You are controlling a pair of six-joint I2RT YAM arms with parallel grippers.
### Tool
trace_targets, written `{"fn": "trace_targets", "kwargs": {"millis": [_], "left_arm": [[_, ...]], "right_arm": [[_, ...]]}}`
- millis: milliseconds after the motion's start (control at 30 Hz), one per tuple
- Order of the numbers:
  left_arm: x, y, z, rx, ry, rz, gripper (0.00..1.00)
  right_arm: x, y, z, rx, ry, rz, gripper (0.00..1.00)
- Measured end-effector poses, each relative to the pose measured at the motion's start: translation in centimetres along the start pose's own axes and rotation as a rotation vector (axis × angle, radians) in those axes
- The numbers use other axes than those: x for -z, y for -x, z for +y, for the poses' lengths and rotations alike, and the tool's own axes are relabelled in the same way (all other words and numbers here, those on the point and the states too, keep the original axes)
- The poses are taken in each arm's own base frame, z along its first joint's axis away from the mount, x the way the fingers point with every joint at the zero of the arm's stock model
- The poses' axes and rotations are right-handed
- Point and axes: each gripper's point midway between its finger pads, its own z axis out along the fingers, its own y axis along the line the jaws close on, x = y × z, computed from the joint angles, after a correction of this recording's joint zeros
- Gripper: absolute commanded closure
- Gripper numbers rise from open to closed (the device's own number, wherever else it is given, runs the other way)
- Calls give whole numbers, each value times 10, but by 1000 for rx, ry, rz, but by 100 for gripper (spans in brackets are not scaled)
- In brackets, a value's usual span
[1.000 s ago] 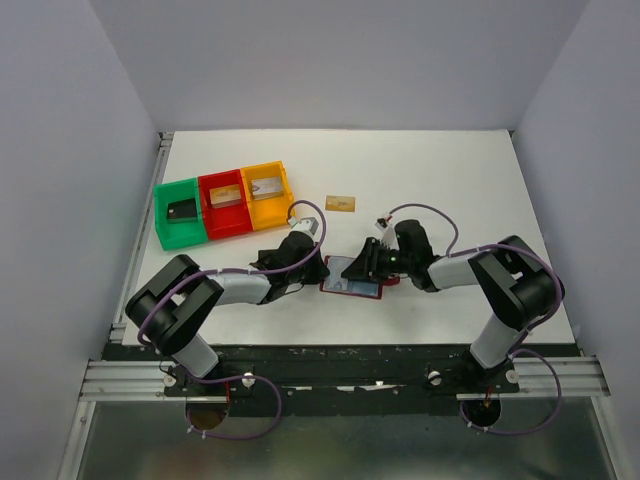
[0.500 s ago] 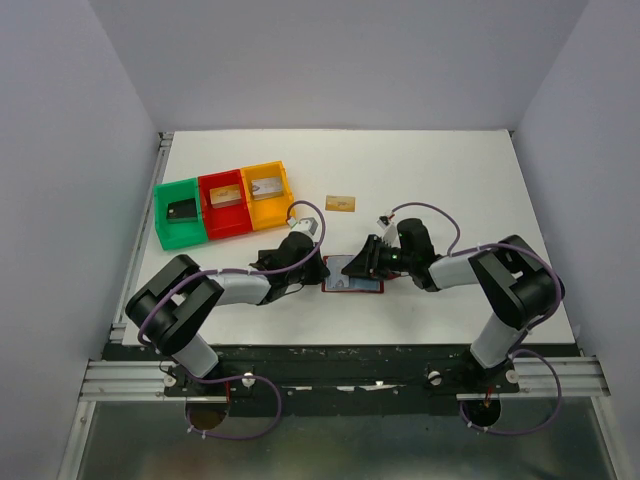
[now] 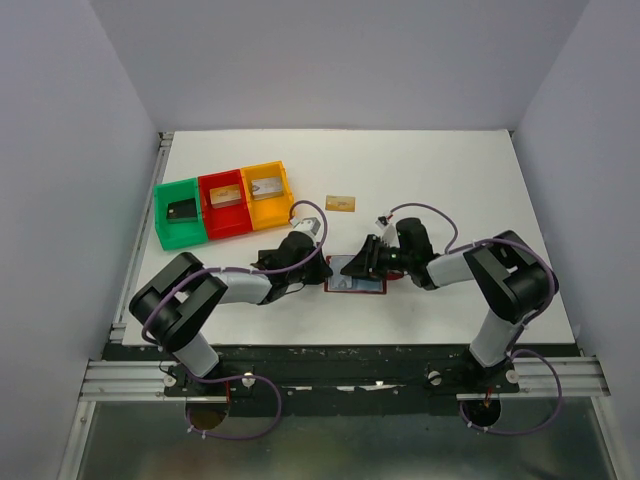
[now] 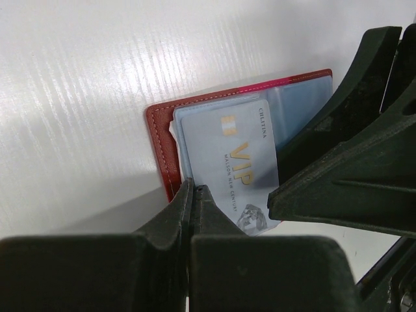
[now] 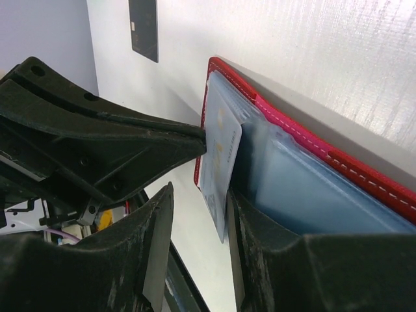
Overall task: Take the credit cards out of the card holder
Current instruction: Remove the credit card from the card holder.
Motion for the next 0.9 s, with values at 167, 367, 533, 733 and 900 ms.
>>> {"fn": "trace_targets", "kwargs": {"millis": [167, 367, 533, 733, 900], "left_arm": [[-1, -2, -4, -7, -28, 11, 100], [-2, -6, -9, -23, -57, 26, 100], [-2, -7, -11, -31, -63, 31, 100], [-2, -7, -10, -33, -63, 31, 100], [-1, -9, -11, -28, -60, 34, 92]], "right_arm": [[-1, 2, 1, -6, 6, 2, 55], [-3, 4, 2, -5, 14, 8, 55], [-5, 4, 2, -5, 19, 21, 57], [-5, 3, 1, -1, 13, 31, 60], [-5, 1, -1, 3, 0, 41, 60]]}}
